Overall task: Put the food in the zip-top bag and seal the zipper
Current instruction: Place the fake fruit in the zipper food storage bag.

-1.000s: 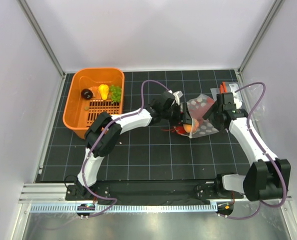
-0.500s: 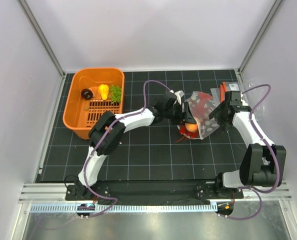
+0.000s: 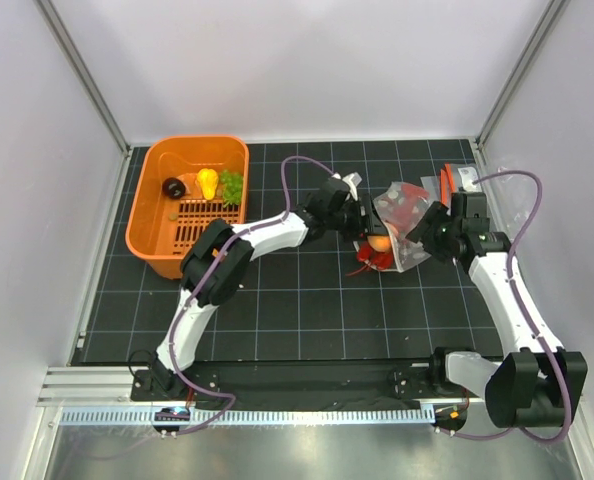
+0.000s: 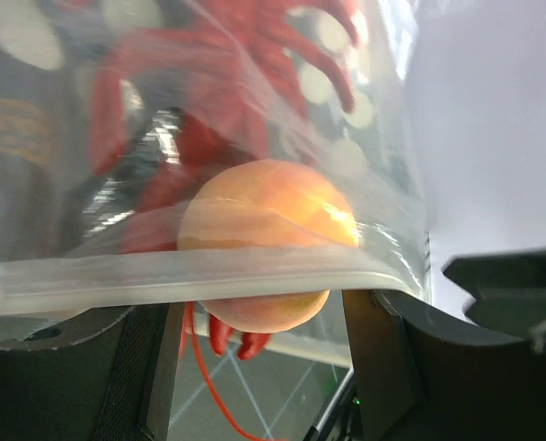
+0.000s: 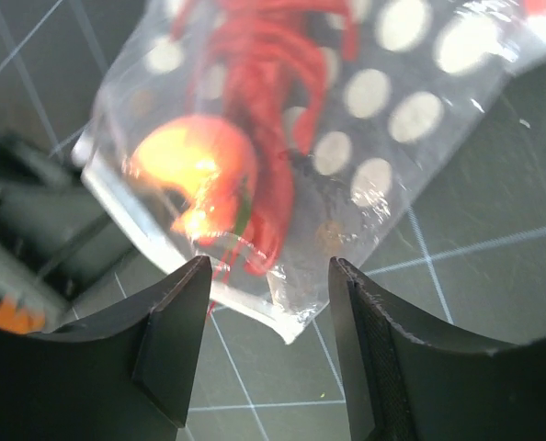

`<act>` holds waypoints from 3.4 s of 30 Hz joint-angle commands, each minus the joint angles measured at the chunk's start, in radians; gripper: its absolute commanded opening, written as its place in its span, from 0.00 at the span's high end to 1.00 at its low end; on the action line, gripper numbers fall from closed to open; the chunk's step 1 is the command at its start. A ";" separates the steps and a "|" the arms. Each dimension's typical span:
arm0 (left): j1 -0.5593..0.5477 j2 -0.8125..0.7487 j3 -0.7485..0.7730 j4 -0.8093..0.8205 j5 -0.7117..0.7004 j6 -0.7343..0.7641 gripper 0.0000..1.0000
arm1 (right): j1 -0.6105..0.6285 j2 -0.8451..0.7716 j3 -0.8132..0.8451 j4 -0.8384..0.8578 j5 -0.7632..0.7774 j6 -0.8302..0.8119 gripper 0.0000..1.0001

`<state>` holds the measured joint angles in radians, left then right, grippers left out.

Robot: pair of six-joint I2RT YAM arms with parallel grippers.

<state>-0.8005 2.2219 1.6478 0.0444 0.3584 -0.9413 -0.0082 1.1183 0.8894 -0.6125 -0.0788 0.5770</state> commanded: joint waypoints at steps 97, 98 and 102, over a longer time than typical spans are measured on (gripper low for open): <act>0.064 -0.199 0.055 -0.508 -0.019 0.211 0.58 | 0.375 -0.002 -0.118 0.313 0.315 0.251 0.99; 0.069 -0.200 0.052 -0.518 -0.025 0.217 0.59 | 0.375 0.000 -0.116 0.313 0.312 0.251 0.99; 0.096 -0.208 0.046 -0.537 -0.055 0.249 0.55 | 0.370 0.011 -0.095 0.300 0.301 0.244 0.99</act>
<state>-0.7311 2.0724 1.7004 -0.4694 0.3527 -0.7509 0.3698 1.1324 0.7441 -0.3302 0.2214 0.8219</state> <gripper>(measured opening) 0.438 0.035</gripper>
